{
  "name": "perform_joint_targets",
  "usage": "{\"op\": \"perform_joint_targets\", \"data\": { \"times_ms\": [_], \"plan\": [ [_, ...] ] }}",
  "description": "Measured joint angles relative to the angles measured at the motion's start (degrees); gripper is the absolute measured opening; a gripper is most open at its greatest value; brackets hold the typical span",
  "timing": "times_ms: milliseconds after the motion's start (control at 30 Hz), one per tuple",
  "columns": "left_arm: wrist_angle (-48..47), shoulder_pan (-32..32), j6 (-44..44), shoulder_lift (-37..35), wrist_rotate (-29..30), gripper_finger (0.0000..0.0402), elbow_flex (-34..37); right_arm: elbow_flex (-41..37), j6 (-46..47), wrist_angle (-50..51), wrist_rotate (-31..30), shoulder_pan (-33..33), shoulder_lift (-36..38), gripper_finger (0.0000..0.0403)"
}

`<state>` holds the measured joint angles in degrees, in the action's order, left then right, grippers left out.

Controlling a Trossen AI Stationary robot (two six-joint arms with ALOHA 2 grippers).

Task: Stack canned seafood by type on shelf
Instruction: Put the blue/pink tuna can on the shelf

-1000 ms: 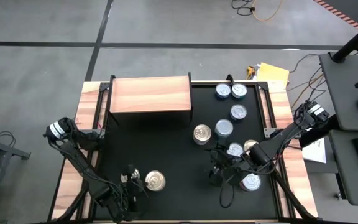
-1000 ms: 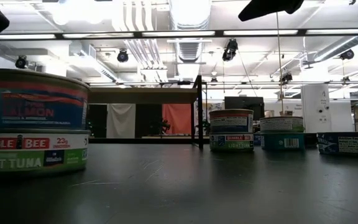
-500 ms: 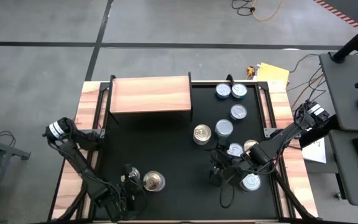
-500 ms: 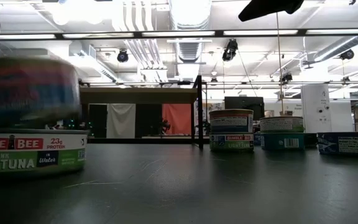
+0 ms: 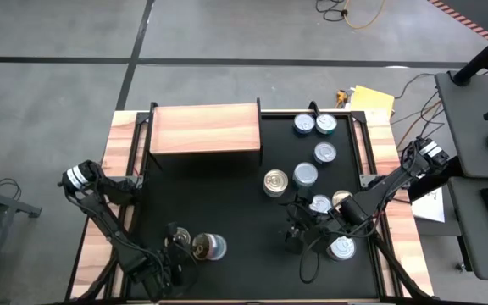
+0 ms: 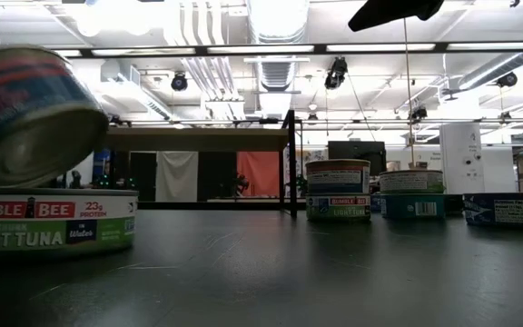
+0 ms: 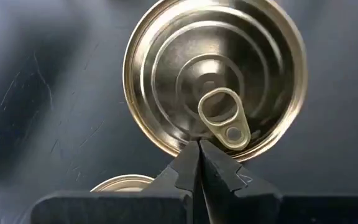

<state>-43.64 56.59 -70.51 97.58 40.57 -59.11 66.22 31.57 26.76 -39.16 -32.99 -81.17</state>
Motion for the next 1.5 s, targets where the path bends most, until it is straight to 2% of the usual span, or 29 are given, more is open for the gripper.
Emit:
{"op": "perform_joint_targets", "data": {
  "times_ms": [200,767,933,1300,1500],
  "plan": [
    [0.0,0.06,-2.54,0.0,-2.79,0.0,1.61,0.0,-0.01,-0.01,0.0,0.0,0.0,0.0354],
    [-0.15,0.06,-3.56,0.0,-2.94,0.0,1.94,-0.02,0.38,0.0,0.0,0.01,-0.02,0.0354],
    [-1.57,0.06,-4.21,-0.28,-7.36,0.0,1.53,-0.02,0.38,0.0,0.0,0.02,-0.02,0.0354],
    [-8.97,-0.09,-6.78,-2.38,-9.15,0.0,-7.9,-0.05,-0.44,0.89,0.1,0.01,0.68,0.0354],
    [-13.57,-1.12,-19.72,-1.99,-10.01,0.0,-14.09,-0.07,5.64,7.18,0.09,-0.13,3.68,0.0354]
  ]
}}
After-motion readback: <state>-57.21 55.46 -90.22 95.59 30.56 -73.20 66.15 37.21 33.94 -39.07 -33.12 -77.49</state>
